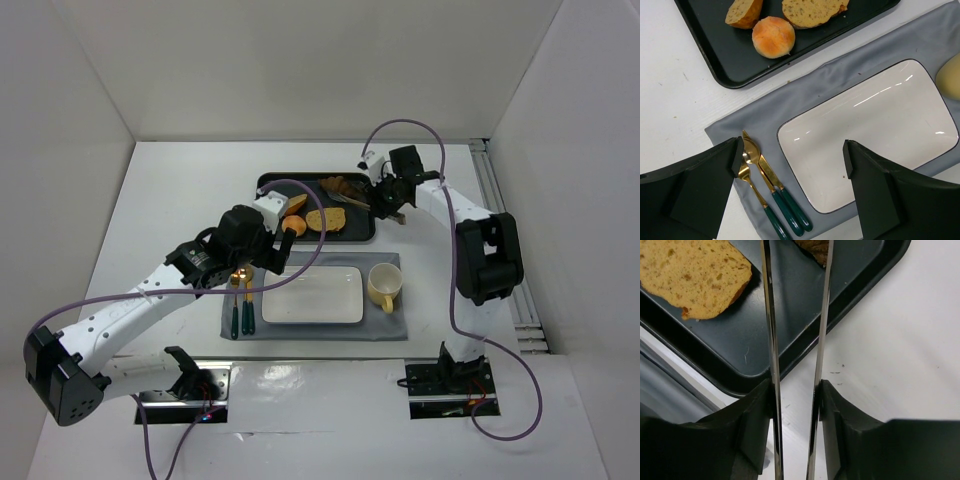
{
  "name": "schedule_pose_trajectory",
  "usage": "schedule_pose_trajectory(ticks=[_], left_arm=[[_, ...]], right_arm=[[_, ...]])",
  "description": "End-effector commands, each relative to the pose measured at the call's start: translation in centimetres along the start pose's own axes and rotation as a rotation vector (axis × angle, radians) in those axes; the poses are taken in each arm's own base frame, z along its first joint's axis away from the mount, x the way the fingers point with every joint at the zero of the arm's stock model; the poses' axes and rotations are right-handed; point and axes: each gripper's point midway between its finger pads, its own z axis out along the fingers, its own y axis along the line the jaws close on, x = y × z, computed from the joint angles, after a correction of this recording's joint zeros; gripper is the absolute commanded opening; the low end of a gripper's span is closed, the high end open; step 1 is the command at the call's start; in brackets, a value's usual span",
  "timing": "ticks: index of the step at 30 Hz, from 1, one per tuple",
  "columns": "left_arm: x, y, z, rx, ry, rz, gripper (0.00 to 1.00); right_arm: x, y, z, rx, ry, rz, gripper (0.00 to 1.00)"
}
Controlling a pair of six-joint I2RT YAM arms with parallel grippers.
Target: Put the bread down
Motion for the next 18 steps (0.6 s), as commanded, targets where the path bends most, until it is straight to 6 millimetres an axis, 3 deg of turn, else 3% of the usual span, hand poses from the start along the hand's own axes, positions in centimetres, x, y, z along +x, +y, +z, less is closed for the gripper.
schedule_pose_trajectory(ticks=[1, 7, 8, 10, 11, 13, 14, 18], left_arm=[[-0.7, 0.2, 0.2, -0.013, -0.030, -0.003, 1.00], [-0.7, 0.4, 0.2, -0.022, -0.031, -0.003, 1.00], [-0.7, 0.4, 0.2, -0.022, -0.031, -0.003, 1.00], [-0.7, 0.6, 0.2, -0.034, -0.033, -0.003, 1.00], [-0.7, 0.6, 0.2, -0.034, -0.033, -0.003, 1.00], [-1.0, 0.8, -0.1, -0.041, -0.046, -0.006, 1.00], [-1.2, 0.8, -0.3, -0.040, -0.055, -0.008, 1.00], [-1.2, 1.2, -0.3, -0.061, -0.058, -0.018, 1.00]], right_arm=[[-3.0, -0.4, -1.4, 0.028, -0.070, -0.038, 0.37], [-4.8, 0.5, -4.6, 0.023, -0.154, -0.069, 0.34], [-5.8, 0.7, -6.3, 0.028, -0.191, -0.080, 0.34], [-5.6, 1.4, -7.7, 0.006, -0.209, -0.087, 0.34], [-6.3, 1.8, -9.5, 0.009, -0.246, -0.099, 0.34], [-5.8, 3.0, -10.7, -0.015, -0.262, -0.113, 0.34], [-5.8, 3.6, -12.3, -0.019, -0.280, -0.120, 0.34], [-3.6, 6.9, -14.8, -0.110, -0.290, -0.174, 0.33]])
